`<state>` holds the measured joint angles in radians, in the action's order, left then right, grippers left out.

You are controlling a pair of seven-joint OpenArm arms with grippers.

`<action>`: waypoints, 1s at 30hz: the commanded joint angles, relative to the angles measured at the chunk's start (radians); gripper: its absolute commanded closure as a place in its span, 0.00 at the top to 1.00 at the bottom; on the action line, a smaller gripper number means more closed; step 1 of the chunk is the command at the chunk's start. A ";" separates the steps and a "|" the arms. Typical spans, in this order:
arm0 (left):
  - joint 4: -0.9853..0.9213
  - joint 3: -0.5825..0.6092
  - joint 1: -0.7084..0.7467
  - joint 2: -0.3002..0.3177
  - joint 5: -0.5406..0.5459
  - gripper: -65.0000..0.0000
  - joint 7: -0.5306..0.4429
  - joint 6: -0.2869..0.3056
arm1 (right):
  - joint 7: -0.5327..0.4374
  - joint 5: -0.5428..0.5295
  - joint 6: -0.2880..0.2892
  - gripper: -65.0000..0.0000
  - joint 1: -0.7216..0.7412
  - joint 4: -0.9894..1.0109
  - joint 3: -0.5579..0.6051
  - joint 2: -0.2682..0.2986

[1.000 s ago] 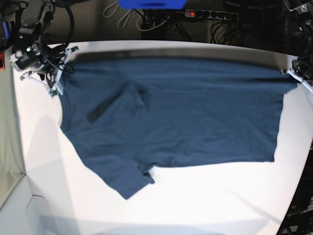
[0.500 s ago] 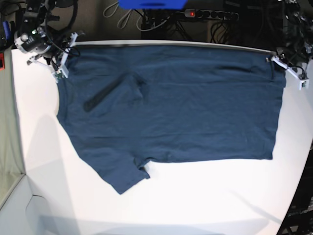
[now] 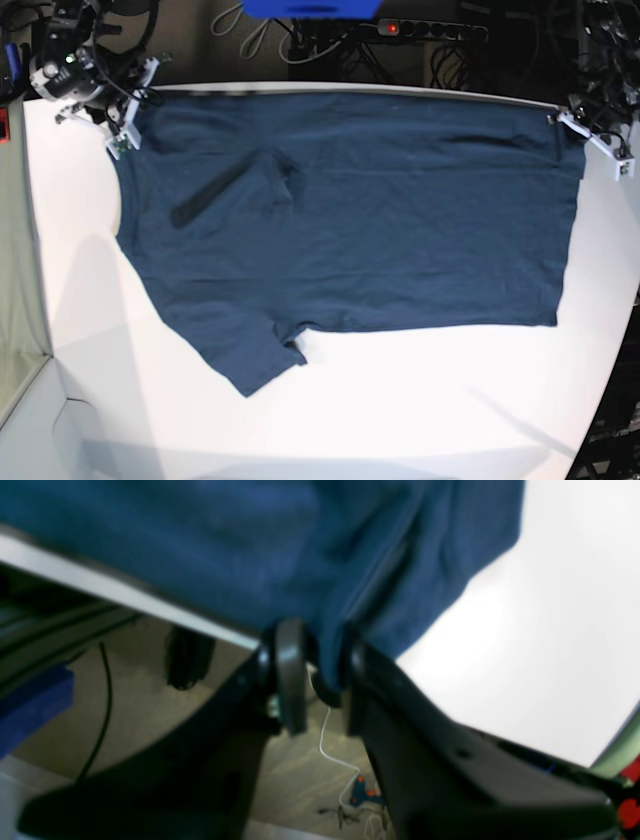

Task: Layout the t-shirt on the table in an organized manner, then fold the t-shirt properly
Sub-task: 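Open both grippers and release the shirt edge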

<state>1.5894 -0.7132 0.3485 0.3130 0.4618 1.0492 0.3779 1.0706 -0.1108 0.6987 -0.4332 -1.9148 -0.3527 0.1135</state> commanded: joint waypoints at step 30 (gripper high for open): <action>0.016 -0.288 -0.303 0.018 -0.074 0.49 -0.016 -0.001 | -0.008 -0.008 -0.001 0.46 0.357 0.013 -0.125 0.097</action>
<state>1.5890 -0.9993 0.0536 0.3054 0.3740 1.0573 0.3748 1.0756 -0.1173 0.7010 -0.0818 -1.8896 -0.4713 0.1993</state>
